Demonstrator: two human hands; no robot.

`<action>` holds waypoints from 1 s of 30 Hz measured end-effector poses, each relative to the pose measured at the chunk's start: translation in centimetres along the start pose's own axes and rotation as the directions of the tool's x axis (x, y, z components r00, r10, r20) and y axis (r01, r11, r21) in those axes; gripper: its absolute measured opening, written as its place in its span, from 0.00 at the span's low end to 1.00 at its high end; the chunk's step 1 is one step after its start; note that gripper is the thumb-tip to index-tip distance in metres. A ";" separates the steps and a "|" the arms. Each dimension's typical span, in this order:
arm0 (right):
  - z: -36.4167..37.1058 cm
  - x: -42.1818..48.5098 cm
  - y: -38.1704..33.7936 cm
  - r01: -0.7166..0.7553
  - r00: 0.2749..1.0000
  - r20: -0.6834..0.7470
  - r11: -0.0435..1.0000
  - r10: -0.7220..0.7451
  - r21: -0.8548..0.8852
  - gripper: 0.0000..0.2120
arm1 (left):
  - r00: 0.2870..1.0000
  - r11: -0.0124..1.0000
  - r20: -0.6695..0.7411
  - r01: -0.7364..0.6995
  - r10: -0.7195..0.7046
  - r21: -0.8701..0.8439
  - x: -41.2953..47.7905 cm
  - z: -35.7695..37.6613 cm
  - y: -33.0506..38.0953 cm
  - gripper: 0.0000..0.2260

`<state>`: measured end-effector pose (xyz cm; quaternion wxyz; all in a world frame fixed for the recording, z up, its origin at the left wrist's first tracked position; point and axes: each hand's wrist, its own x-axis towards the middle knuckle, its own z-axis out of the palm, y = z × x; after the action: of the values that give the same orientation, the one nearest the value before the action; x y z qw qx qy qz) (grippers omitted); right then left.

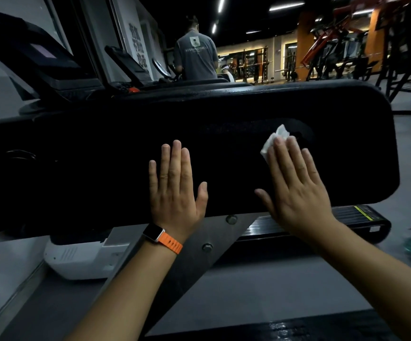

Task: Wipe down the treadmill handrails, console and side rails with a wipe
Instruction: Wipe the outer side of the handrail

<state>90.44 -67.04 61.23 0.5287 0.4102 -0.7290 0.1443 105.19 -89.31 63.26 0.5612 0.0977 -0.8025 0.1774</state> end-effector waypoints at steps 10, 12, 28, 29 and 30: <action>1.8 -6.9 -0.8 0.247 0.961 0.138 0.969 -0.241 -0.030 0.38 | 0.999 0.999 0.025 -0.047 0.046 0.018 -1.8 0.5 -0.3 0.31; 1.4 -3.7 -1.6 0.205 0.976 0.081 0.979 -0.204 -0.008 0.37 | 0.999 0.999 0.023 -0.047 0.046 0.011 -1.8 0.6 -0.3 0.31; 2.3 -3.5 -3.6 0.344 0.931 0.144 0.939 -0.337 -0.029 0.37 | 0.996 0.996 -0.004 -0.089 0.089 0.022 -2.0 0.8 -1.3 0.32; 2.5 -5.1 -3.2 0.405 0.901 0.186 0.914 -0.392 -0.035 0.38 | 0.996 0.995 0.001 -0.094 0.094 0.025 -2.0 0.8 -1.4 0.32; 2.6 -6.3 -2.8 0.448 0.876 0.221 0.893 -0.429 -0.045 0.38 | 0.995 0.995 0.004 -0.096 0.096 0.025 -2.0 0.7 -1.4 0.32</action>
<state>91.51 -67.68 54.00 0.4887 0.5518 -0.6734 -0.0570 105.79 -90.91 61.42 0.5495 0.0662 -0.8049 0.2141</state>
